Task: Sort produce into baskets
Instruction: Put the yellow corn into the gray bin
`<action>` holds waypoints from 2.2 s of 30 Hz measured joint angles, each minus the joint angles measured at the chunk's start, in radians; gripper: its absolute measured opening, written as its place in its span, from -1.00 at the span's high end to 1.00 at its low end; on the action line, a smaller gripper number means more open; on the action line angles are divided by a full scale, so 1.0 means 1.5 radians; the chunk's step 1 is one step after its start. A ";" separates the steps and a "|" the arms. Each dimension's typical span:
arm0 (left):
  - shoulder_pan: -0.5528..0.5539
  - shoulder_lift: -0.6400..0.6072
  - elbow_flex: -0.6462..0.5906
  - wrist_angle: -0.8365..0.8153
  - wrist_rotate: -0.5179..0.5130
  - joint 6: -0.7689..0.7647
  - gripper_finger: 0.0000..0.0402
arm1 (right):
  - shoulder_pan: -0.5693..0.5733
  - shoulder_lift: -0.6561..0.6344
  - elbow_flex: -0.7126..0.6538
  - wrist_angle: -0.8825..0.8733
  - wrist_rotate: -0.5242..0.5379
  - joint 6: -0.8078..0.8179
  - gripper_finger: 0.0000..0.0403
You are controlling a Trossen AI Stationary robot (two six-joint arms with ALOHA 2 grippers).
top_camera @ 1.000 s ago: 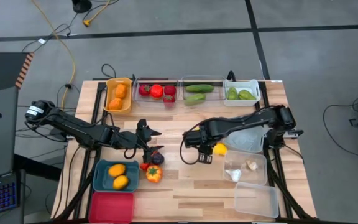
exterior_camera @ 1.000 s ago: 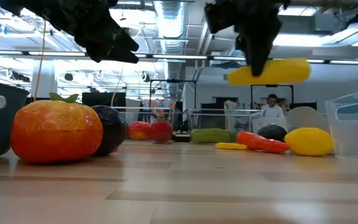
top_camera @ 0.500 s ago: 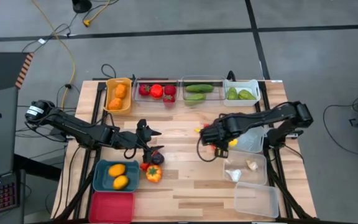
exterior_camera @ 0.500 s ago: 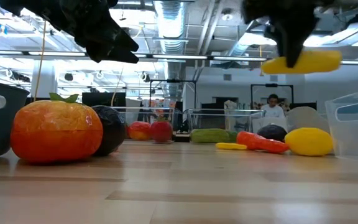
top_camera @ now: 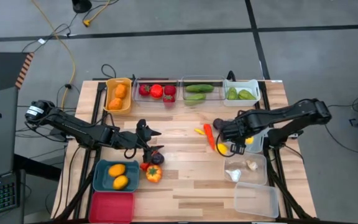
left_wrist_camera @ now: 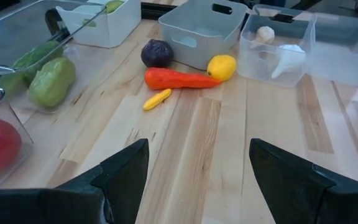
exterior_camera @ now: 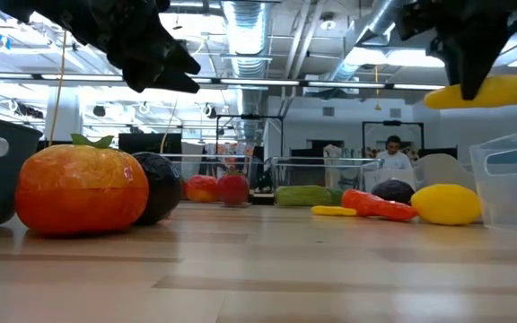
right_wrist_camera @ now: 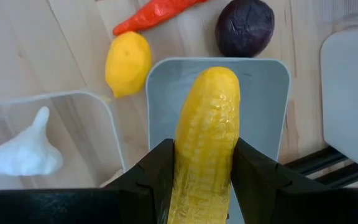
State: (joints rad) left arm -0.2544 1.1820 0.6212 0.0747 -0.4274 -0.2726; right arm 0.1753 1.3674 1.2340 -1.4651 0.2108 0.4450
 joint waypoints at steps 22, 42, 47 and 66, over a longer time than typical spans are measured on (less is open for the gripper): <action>0.000 0.000 0.000 -0.011 0.001 -0.001 -0.33 | -0.013 0.060 -0.020 -0.035 -0.003 -0.005 -0.28; 0.000 0.000 0.000 -0.012 0.002 -0.001 -0.33 | -0.106 0.063 -0.020 0.156 -0.003 -0.071 -0.29; 0.000 0.000 0.000 -0.011 0.002 -0.001 -0.33 | -0.116 0.063 -0.020 0.315 -0.003 -0.136 -0.29; 0.000 0.000 0.000 -0.010 0.000 -0.001 -0.33 | -0.176 0.245 -0.019 0.486 -0.009 -0.214 -0.29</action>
State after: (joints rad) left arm -0.2543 1.1820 0.6212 0.0597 -0.4271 -0.2733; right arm -0.0894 1.7344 1.2049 -0.7357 0.1967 0.1235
